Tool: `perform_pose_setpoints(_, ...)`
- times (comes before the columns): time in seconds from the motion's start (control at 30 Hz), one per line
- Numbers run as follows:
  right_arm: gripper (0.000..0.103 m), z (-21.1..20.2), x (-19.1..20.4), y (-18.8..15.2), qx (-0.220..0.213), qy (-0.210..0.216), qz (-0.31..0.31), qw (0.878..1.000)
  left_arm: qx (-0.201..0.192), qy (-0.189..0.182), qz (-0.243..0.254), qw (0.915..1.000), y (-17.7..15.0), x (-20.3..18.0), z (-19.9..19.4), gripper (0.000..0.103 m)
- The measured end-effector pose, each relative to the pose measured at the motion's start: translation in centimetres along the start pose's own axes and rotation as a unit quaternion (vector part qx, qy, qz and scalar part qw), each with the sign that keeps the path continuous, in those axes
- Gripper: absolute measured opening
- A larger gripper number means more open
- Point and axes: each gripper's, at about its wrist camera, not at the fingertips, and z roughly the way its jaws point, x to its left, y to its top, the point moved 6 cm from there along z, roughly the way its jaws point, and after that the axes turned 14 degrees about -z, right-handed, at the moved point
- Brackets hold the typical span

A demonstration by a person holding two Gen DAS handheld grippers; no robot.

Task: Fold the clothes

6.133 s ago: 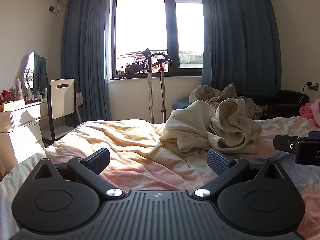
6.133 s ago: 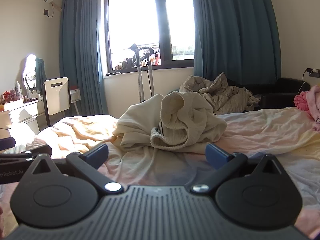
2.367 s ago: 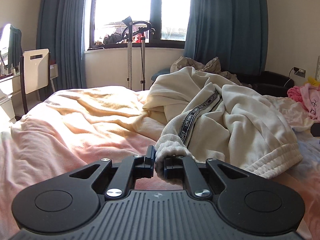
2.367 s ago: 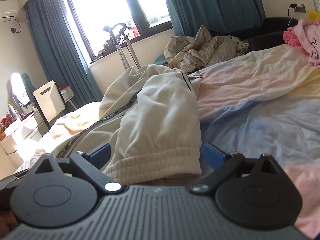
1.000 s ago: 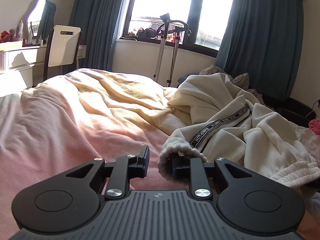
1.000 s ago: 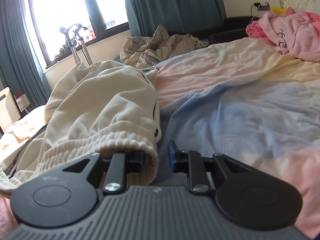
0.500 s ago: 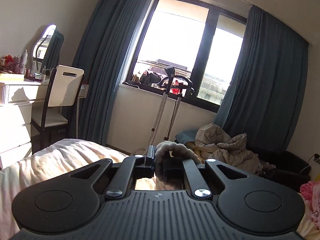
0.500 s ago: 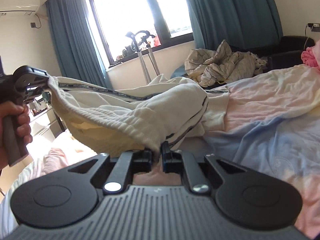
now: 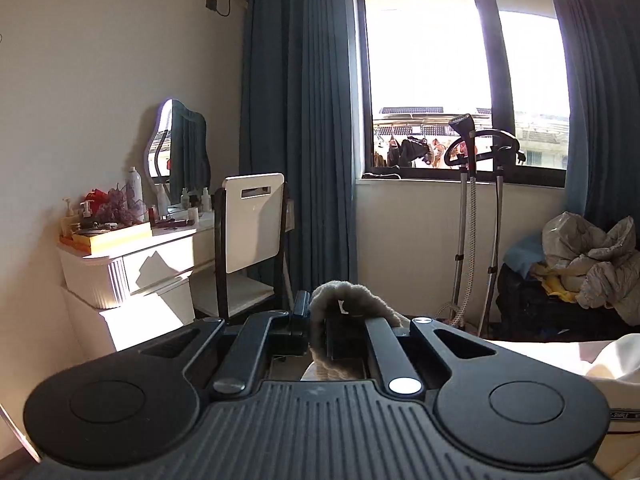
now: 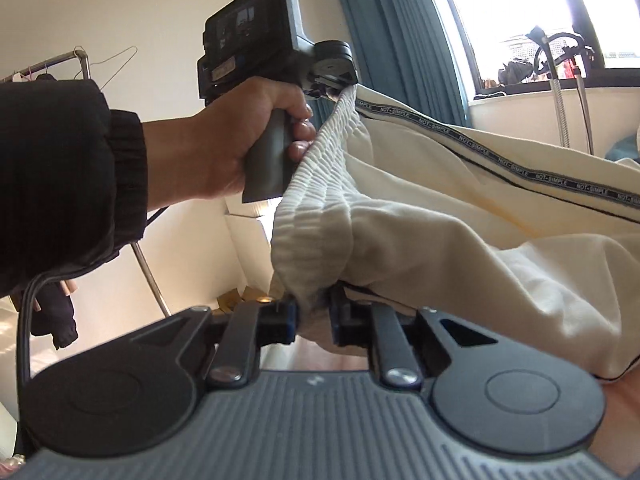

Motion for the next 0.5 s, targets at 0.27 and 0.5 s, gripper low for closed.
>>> perform_pose_setpoints(0.27, 0.021, 6.7, -0.8, -3.8, 0.026, 0.032, 0.023, 0.999, 0.093, 0.028, -0.008, 0.9952, -8.0, 4.8, 8.4, 0.009)
perform_pose_setpoints(0.5, 0.042, 4.2, 0.5, -1.2, 0.025, 0.039, -0.002, 0.999, 0.101, 0.054, -0.006, 0.9934, -7.2, 6.2, 7.2, 0.048)
